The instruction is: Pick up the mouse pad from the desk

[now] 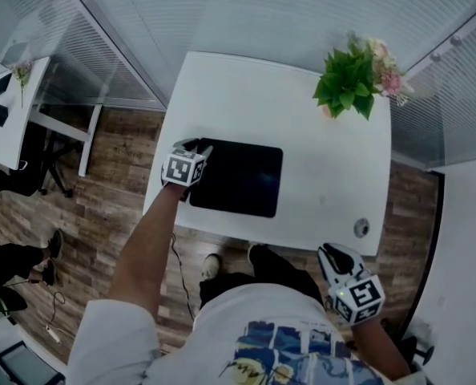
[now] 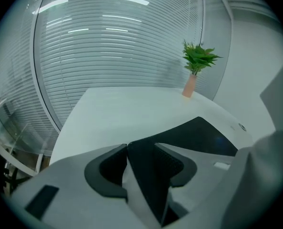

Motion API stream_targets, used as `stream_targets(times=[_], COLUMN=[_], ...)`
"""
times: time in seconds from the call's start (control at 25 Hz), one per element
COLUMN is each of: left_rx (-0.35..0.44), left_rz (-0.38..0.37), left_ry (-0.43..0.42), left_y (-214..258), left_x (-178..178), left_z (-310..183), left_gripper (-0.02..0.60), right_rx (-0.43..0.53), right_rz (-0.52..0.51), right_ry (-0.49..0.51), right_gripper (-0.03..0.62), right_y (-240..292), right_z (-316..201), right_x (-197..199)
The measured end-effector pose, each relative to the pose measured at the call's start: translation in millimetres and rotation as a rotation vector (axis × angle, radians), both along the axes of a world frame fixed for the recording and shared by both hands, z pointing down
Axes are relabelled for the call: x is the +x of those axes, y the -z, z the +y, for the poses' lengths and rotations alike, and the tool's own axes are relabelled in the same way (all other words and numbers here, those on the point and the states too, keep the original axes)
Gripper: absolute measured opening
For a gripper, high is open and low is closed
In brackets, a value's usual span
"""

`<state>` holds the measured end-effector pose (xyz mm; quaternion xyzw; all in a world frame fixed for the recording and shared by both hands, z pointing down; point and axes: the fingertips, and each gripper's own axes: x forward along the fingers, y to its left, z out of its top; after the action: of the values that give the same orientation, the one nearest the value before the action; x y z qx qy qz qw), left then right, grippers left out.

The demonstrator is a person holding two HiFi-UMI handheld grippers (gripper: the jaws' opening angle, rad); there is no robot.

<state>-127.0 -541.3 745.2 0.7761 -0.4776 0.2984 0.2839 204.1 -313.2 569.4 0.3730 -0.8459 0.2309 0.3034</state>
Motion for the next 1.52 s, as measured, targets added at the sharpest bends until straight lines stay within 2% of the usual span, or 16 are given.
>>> stream_targets(times=[0.12,0.16,0.24,0.36,0.56,0.76,1.12,1.52], left_rx=[0.002,0.001,0.003,0.023,0.067,0.021,0.049,0.095], left_rz=[-0.014,-0.021,-0.045,-0.094,-0.095,-0.041,0.034,0.059], left_ry=[-0.003,-0.009,-0.02,-0.014,-0.022,-0.013,-0.037,-0.081], left_y=[1,0,-1,-2,17,20,69,123], left_x=[1,4,11,11,12,18,29,33], left_z=[1,4,8,6,0,12,21,21], left_gripper=[0.159,0.144,0.067,0.038,0.034,0.029,0.028,0.026], right_rx=[-0.012,-0.016,-0.013,-0.002,-0.002,0.007,0.043,0.064], right_rz=[-0.008,-0.008,-0.005,-0.001,0.003,0.0,-0.026,-0.072], right_ry=[0.017,0.023,0.032,0.037,0.058,0.084,0.126,0.146], right_gripper=[0.04,0.036,0.023,0.023,0.023,0.021,0.02,0.02], right_y=[-3,-3,-3,-3,0,1,9,12], right_z=[-1,-1,-2,-6,-6,-7,-15,-25], right_x=[-2,-3,-3,-3,-6,-11,-28,-42])
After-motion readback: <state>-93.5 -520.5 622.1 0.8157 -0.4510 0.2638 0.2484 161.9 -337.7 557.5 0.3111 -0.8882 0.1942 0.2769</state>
